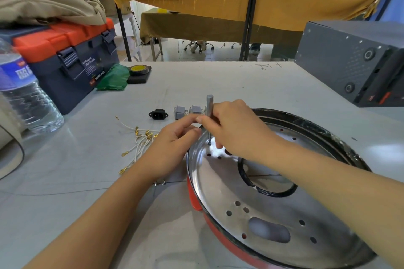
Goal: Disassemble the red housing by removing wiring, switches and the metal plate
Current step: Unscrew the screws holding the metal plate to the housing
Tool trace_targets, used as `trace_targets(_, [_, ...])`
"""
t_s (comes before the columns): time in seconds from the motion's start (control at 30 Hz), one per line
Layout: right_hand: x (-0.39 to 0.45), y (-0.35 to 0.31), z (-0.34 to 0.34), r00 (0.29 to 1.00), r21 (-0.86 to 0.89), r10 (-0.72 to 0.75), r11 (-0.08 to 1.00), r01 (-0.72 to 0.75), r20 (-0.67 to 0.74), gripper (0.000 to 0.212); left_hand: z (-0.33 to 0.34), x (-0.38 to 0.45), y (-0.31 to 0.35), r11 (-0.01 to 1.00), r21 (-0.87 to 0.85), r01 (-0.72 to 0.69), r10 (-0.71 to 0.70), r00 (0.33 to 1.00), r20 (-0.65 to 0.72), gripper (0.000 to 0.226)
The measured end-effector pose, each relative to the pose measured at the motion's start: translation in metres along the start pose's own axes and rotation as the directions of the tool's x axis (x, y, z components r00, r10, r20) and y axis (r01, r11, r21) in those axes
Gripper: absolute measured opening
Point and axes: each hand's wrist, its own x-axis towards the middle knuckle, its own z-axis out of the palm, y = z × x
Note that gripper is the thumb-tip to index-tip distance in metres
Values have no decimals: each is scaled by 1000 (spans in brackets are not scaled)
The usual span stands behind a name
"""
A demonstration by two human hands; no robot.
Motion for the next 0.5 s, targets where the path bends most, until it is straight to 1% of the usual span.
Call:
trace_targets(0.1, [2, 4, -5, 994, 207, 49, 976, -69, 102, 38, 0, 0, -2, 1000, 0, -2, 2, 1000, -3, 28])
trace_targets(0.17, [1, 8, -7, 990, 291, 47, 953, -83, 131, 40, 0, 0, -2, 1000, -26, -1, 1, 1000, 3, 29])
trace_targets(0.3, [0, 13, -10, 984, 341, 14, 937, -74, 177, 42, 1, 0, -1, 998, -61, -3, 4, 1000, 16, 31])
trace_targets(0.5, [2, 23, -18, 961, 396, -29, 914, -86, 276, 36, 0, 0, 0, 1000, -17, -1, 1, 1000, 11, 30])
